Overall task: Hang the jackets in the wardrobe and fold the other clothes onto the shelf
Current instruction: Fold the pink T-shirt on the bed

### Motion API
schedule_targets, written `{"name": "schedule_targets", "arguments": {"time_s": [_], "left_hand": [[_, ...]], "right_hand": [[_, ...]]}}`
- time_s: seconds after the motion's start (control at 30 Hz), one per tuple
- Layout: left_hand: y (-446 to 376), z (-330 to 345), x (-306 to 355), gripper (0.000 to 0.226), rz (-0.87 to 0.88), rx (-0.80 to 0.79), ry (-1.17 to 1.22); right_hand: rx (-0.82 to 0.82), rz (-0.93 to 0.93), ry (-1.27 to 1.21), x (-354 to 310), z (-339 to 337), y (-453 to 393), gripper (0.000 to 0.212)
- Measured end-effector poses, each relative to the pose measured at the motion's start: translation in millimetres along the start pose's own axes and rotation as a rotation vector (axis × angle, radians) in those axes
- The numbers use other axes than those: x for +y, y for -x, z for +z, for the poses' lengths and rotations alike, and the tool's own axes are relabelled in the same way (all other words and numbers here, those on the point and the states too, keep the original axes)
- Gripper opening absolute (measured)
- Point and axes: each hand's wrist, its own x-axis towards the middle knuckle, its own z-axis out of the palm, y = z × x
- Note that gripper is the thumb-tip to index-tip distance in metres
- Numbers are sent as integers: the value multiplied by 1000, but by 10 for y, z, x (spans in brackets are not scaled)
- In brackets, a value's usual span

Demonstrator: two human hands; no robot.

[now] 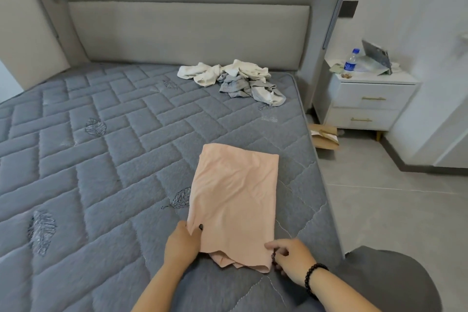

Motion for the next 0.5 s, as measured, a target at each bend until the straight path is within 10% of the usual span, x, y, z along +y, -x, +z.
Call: {"name": "schedule_targets", "arguments": {"time_s": [0.27,0.5], "left_hand": [[311,179,87,26,5,-96,102],[246,-121,12,28,-107,-185,651]], "right_hand": [[-19,-61,-10,50,-18,110,39],[26,131,-348,48,-117,95,29]]}}
